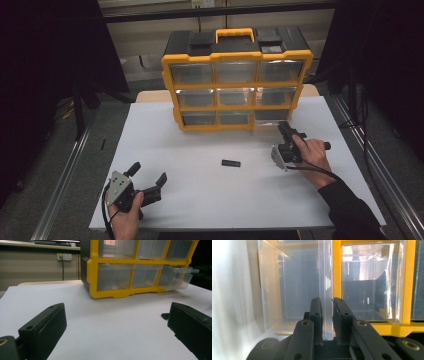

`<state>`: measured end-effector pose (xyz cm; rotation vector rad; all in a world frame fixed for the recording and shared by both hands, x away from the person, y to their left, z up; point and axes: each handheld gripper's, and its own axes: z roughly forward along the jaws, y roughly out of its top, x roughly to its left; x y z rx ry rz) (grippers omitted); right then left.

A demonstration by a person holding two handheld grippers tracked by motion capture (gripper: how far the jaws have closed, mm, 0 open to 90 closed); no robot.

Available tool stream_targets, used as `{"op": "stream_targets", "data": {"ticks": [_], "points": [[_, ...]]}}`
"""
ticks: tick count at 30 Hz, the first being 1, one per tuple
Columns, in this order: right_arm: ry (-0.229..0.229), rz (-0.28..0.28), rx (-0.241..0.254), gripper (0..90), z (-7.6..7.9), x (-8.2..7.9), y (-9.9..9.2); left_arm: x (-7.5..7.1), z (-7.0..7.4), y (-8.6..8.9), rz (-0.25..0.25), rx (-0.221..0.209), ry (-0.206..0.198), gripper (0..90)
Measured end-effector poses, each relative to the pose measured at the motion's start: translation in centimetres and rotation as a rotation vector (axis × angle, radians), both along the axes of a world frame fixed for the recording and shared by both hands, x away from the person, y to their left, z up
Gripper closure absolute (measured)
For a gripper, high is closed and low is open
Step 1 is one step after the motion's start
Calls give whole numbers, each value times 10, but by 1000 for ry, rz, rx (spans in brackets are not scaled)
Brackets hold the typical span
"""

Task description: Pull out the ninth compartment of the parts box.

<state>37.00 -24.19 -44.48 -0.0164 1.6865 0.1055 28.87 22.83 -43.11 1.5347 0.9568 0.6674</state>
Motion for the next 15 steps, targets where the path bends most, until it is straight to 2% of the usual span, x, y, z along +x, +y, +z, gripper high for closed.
{"op": "stream_targets", "data": {"ticks": [6,15], "points": [[4,-4,12,797,-2,-1,1,0,0,0,1,1,0,22],[-5,-1,-2,798,-1,-2,1,0,0,0,1,0,-1,22]]}}
